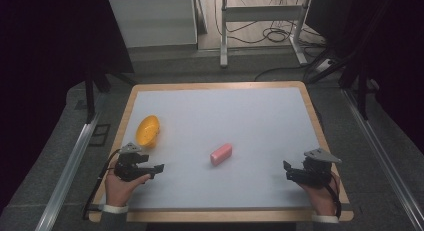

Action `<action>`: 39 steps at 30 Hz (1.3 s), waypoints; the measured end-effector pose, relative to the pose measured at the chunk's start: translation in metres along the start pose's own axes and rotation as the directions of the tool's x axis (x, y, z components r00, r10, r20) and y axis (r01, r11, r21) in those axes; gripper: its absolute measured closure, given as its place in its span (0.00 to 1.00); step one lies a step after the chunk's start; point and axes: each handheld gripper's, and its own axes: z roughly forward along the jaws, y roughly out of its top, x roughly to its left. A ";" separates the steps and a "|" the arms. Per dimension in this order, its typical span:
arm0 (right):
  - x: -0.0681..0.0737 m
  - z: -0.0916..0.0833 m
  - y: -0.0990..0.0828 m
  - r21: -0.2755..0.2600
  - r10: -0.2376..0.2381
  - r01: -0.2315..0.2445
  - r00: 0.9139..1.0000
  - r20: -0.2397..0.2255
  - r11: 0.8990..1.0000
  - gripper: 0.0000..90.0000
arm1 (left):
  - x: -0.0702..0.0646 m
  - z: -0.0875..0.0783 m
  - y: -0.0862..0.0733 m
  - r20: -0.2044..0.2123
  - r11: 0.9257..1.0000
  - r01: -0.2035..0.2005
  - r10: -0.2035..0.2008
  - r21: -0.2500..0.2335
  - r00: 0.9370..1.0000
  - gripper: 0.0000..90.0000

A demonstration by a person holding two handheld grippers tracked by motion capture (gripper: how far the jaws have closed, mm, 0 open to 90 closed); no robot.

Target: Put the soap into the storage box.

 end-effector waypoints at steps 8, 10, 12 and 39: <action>0.003 0.002 0.000 0.014 -0.008 0.008 1.000 0.000 1.000 0.07 | 0.001 -0.002 0.000 -0.002 1.000 0.002 -0.002 -0.004 1.000 0.24; 0.004 0.002 0.000 0.017 -0.009 0.009 1.000 0.000 1.000 0.07 | 0.001 -0.003 0.000 -0.005 1.000 0.003 -0.003 -0.007 1.000 0.24; 0.004 0.003 0.000 0.020 -0.007 0.007 1.000 -0.003 1.000 0.07 | 0.000 -0.003 0.000 -0.006 1.000 0.003 -0.003 -0.008 1.000 0.24; -0.005 0.006 -0.004 0.022 0.010 -0.009 1.000 -0.017 1.000 0.07 | -0.022 -0.014 0.024 -0.066 0.998 -0.066 0.066 0.010 0.996 0.25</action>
